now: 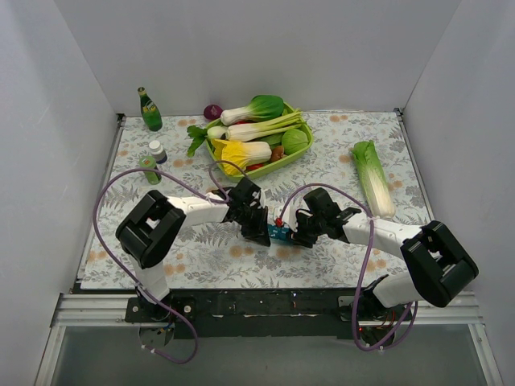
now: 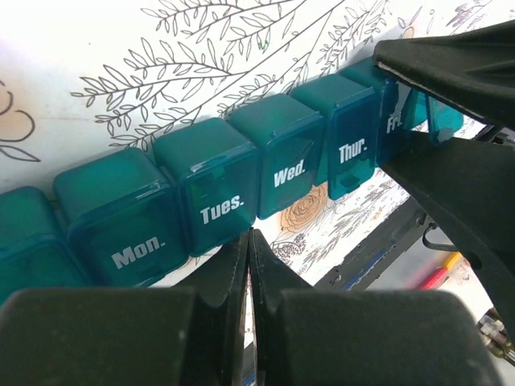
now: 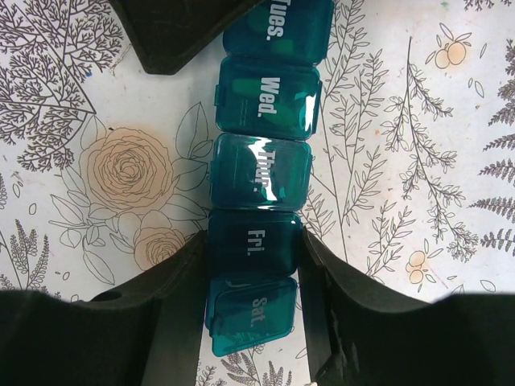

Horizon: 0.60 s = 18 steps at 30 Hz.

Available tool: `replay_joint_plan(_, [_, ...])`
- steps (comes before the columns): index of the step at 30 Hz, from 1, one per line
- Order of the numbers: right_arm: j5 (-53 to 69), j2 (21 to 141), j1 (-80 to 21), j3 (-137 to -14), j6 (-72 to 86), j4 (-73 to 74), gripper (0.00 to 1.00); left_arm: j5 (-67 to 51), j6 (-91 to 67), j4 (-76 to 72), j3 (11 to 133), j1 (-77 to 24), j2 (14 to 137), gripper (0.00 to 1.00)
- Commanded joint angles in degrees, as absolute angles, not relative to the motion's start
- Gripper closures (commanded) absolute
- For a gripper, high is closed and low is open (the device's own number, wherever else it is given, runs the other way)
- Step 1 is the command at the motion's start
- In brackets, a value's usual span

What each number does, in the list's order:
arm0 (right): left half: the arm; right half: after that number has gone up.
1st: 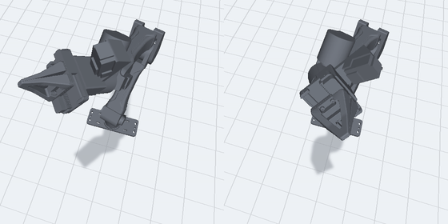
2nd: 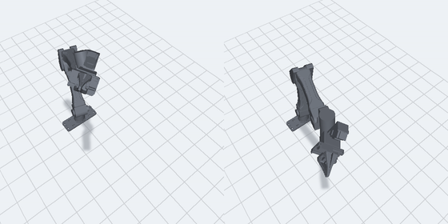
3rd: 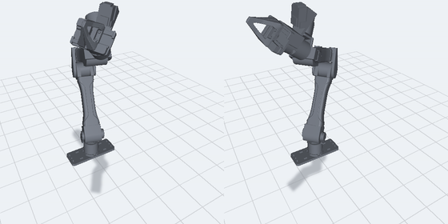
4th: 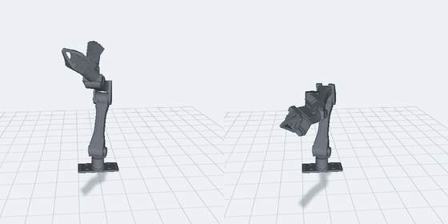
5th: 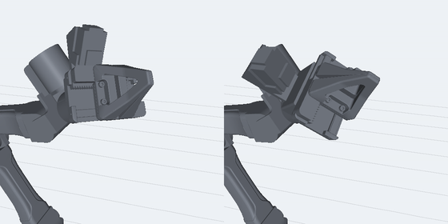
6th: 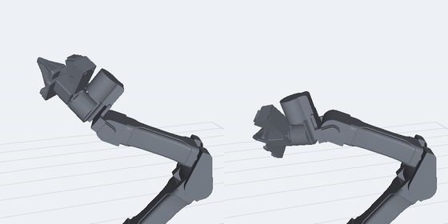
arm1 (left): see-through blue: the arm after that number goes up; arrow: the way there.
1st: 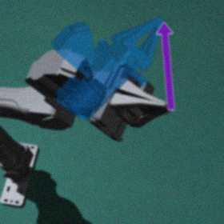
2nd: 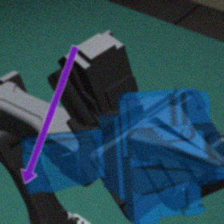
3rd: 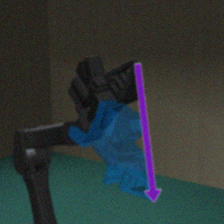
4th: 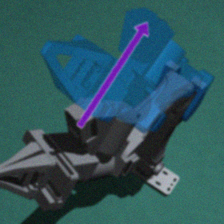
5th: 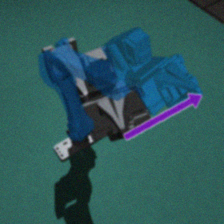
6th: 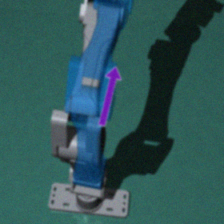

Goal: Sort the pills into containers

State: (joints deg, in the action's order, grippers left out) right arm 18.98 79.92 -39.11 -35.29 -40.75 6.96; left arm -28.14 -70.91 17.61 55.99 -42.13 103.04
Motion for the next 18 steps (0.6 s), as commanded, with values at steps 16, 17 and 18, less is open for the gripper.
replay_joint_plan(16, [18.6, 81.6, -39.5, -35.3, -41.4, 9.9, 0.64, -35.9, -76.2, 8.6, 56.9, -34.0, 93.0, 1.0])
replay_joint_plan(17, [18.6, 81.6, -39.5, -35.4, -41.3, 10.0, 0.64, -36.8, -76.3, 7.9, 56.4, -33.6, 94.1, 1.0])
replay_joint_plan(18, [18.6, 81.6, -39.5, -35.4, -41.3, 10.0, 0.64, -36.9, -76.3, 7.1, 56.0, -33.6, 94.7, 1.0])
